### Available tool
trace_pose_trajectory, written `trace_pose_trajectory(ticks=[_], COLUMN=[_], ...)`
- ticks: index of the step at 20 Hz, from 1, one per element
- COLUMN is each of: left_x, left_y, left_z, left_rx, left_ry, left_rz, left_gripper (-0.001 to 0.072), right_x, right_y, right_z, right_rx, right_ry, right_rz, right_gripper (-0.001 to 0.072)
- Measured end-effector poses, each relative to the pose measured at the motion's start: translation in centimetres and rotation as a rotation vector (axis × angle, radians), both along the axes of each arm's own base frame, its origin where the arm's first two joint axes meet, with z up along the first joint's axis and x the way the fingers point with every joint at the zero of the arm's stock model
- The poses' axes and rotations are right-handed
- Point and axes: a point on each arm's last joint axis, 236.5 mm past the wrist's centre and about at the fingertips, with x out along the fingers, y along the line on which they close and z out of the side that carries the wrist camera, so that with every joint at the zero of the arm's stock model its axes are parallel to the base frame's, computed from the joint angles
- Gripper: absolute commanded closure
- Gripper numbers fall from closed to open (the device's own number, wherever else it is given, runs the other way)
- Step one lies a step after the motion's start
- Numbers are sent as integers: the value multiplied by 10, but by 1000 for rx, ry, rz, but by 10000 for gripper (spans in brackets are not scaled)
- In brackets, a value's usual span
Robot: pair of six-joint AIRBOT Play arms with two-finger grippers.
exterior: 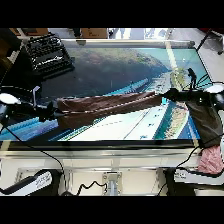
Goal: Fold the shirts.
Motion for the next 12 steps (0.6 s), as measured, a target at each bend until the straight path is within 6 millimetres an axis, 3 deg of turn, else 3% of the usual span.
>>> trace_pose_trajectory(ticks=[4,9,12], left_x=[24,81,100], left_y=[9,24,29], left_z=[-9,16,20], left_rx=[9,19,18], left_ry=[-24,-143,-160], left_rz=[58,133,140], left_gripper=[702,701,702], right_x=[22,59,71], right_y=[8,0,-4], right_z=[-11,-6,-13], right_rx=[-20,-39,-43], right_ry=[2,-19,-6], right_rz=[10,-13,-19], right_gripper=[694,693,693])
